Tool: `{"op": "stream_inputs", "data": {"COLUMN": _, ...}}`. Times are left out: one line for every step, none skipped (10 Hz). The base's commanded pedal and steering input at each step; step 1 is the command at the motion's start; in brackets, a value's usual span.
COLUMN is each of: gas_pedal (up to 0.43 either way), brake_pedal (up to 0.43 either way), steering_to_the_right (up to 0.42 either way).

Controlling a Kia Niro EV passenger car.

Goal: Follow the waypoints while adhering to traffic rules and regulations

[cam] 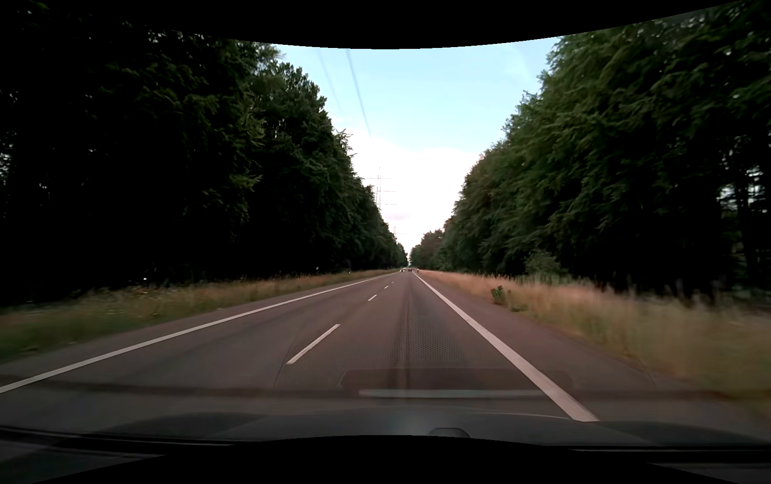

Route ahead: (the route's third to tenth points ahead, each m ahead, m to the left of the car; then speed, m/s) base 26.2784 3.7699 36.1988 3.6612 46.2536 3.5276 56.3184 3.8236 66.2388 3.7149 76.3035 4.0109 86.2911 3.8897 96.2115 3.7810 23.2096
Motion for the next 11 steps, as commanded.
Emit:
{"op": "stream_inputs", "data": {"gas_pedal": 0.000, "brake_pedal": 0.000, "steering_to_the_right": -0.002}}
{"op": "stream_inputs", "data": {"gas_pedal": 0.000, "brake_pedal": 0.000, "steering_to_the_right": -0.002}}
{"op": "stream_inputs", "data": {"gas_pedal": 0.000, "brake_pedal": 0.000, "steering_to_the_right": -0.002}}
{"op": "stream_inputs", "data": {"gas_pedal": 0.000, "brake_pedal": 0.000, "steering_to_the_right": -0.002}}
{"op": "stream_inputs", "data": {"gas_pedal": 0.000, "brake_pedal": 0.000, "steering_to_the_right": -0.002}}
{"op": "stream_inputs", "data": {"gas_pedal": 0.000, "brake_pedal": 0.000, "steering_to_the_right": -0.002}}
{"op": "stream_inputs", "data": {"gas_pedal": 0.000, "brake_pedal": 0.000, "steering_to_the_right": -0.002}}
{"op": "stream_inputs", "data": {"gas_pedal": 0.000, "brake_pedal": 0.000, "steering_to_the_right": -0.002}}
{"op": "stream_inputs", "data": {"gas_pedal": 0.000, "brake_pedal": 0.000, "steering_to_the_right": -0.002}}
{"op": "stream_inputs", "data": {"gas_pedal": 0.000, "brake_pedal": 0.000, "steering_to_the_right": -0.002}}
{"op": "stream_inputs", "data": {"gas_pedal": 0.000, "brake_pedal": 0.000, "steering_to_the_right": -0.002}}
